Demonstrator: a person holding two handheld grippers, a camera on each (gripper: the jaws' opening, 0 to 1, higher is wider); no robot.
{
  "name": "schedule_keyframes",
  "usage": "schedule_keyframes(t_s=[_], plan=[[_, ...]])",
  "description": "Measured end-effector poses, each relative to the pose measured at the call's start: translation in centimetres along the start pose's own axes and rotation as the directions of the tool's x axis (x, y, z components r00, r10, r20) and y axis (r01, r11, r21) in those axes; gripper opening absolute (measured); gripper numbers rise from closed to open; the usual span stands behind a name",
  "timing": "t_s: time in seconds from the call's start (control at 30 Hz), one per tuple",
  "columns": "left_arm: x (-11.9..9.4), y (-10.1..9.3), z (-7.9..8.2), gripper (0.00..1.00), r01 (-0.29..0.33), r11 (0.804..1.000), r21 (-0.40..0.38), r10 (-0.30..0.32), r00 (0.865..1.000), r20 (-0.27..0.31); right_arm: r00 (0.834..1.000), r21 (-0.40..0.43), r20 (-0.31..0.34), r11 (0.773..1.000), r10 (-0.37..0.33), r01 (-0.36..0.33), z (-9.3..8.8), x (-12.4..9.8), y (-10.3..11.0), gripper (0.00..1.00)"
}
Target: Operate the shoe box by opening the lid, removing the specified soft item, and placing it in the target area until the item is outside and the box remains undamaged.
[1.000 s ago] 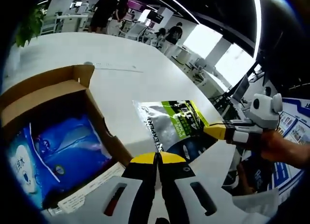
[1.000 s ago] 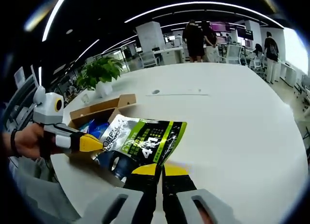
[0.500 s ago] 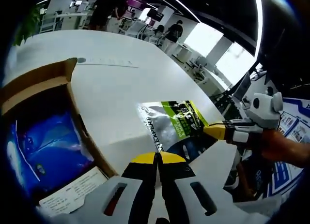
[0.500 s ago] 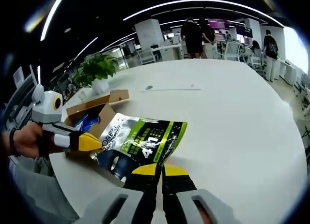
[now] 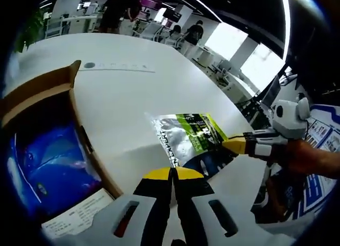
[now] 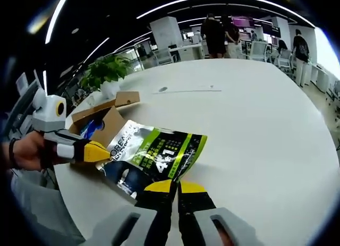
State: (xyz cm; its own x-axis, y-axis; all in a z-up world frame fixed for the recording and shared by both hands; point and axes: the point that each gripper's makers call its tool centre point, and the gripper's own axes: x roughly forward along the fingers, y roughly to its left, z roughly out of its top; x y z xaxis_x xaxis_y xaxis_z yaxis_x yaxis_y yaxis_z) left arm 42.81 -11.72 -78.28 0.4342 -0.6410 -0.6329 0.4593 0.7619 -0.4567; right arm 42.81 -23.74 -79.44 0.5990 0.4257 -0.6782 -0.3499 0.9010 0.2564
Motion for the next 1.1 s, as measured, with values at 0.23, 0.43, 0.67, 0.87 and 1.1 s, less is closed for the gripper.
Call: schedule_keyframes(t_s=[0.23, 0.43, 0.67, 0.87, 1.1], plan=[[0.1, -0.4, -0.3, 0.00, -0.039, 0.996, 0.082, 0.039, 0.999, -0.003, 1.000, 0.005, -0.007, 1.000, 0.014, -0.014, -0.5, 0.3, -0.3, 0.00], [0.5, -0.9, -0.5, 0.00, -0.046, 0.992, 0.116, 0.046, 0.999, 0.000, 1.000, 0.014, -0.013, 1.000, 0.008, -0.008, -1.1, 0.3, -0.9, 0.00], [1.4, -1.2, -0.9, 0.00, -0.033, 0.993, 0.114, 0.036, 0.999, -0.023, 1.000, 0.029, -0.019, 1.000, 0.002, -0.002, -1.6, 0.3, -1.9, 0.00], [2.7, -1.3, -1.5, 0.00, -0.046, 0.990, 0.131, 0.053, 0.997, -0.051, 1.000, 0.039, -0.029, 0.999, -0.006, 0.007, -2.0, 0.5, -2.7, 0.00], [3.6, -1.2, -2.4, 0.00, -0.062, 0.986, 0.154, 0.075, 0.994, -0.079, 0.999, 0.042, -0.042, 0.999, -0.013, 0.015, -2.4, 0.9, -3.3, 0.00]])
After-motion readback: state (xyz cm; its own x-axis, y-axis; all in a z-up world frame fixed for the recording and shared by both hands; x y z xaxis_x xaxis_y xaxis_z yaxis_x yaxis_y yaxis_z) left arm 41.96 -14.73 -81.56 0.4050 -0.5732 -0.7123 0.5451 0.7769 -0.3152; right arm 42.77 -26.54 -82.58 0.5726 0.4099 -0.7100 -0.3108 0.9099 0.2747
